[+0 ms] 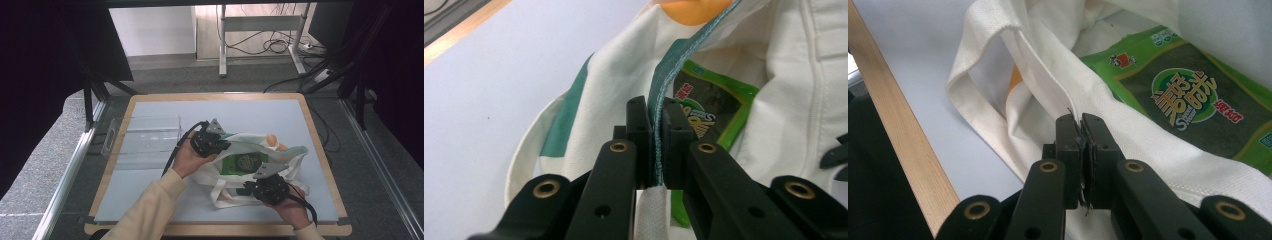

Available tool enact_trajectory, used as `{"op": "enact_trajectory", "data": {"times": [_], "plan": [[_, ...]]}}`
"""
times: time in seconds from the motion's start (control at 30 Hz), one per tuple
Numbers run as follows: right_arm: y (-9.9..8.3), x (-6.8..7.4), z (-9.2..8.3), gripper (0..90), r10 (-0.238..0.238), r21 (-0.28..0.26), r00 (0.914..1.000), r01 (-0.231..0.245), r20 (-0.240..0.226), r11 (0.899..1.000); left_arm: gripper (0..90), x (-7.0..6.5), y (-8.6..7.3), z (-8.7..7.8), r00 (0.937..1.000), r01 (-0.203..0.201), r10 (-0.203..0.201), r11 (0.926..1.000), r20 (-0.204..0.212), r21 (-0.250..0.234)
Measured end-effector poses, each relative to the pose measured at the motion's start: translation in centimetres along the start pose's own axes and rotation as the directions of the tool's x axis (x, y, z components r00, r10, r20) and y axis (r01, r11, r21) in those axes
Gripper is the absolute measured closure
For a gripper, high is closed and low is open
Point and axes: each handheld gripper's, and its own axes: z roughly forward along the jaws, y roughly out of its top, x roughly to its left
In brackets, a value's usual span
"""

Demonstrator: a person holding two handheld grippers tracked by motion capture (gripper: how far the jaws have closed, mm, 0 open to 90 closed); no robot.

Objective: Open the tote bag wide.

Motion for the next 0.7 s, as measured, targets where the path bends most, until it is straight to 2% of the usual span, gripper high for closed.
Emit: {"op": "enact_trajectory", "data": {"times": [0.2, 0.7], "plan": [[-0.1, 0.2, 0.0, 86.1, -0.003, 0.004, 1.0, 0.003, 0.002, 1.0, 85.6, 0.8, 0.0, 0.4, 0.9998, 0.019, -0.019, 0.9998, -0.01, -0.009], [-0.7, 1.0, -0.2, 86.8, 0.001, 0.015, 0.9997, 0.0, -0.023, 1.0, 85.6, 2.8, 0.4, 1.1, 0.9976, 0.022, -0.022, 0.9998, -0.065, 0.0]]}}
